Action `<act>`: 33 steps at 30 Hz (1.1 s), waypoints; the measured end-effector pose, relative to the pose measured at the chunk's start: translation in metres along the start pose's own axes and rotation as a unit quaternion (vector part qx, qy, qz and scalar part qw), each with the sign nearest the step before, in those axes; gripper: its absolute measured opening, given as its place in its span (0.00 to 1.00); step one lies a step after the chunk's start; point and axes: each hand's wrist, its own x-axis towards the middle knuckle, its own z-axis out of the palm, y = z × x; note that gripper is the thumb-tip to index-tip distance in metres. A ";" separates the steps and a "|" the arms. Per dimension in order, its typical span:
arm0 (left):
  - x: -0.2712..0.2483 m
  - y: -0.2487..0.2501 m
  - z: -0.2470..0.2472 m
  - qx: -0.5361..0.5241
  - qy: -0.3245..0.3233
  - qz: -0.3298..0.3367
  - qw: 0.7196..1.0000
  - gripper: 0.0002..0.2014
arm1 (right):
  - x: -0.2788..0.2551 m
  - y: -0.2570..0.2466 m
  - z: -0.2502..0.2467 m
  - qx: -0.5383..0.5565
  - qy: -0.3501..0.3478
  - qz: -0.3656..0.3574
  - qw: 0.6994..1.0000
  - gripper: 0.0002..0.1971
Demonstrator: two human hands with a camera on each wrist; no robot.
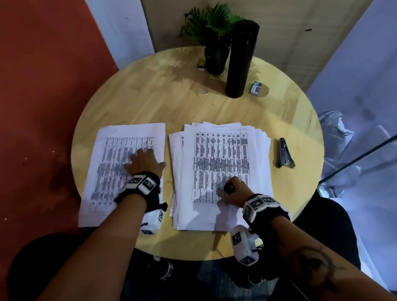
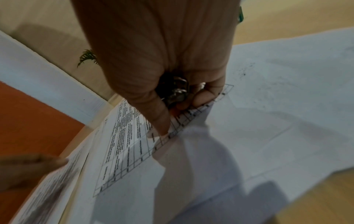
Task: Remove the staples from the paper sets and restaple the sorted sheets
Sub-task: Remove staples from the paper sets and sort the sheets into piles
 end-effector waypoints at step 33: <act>-0.007 0.074 0.006 -0.369 -0.134 0.002 0.920 0.32 | -0.015 0.009 -0.006 0.097 0.029 -0.021 0.995 0.15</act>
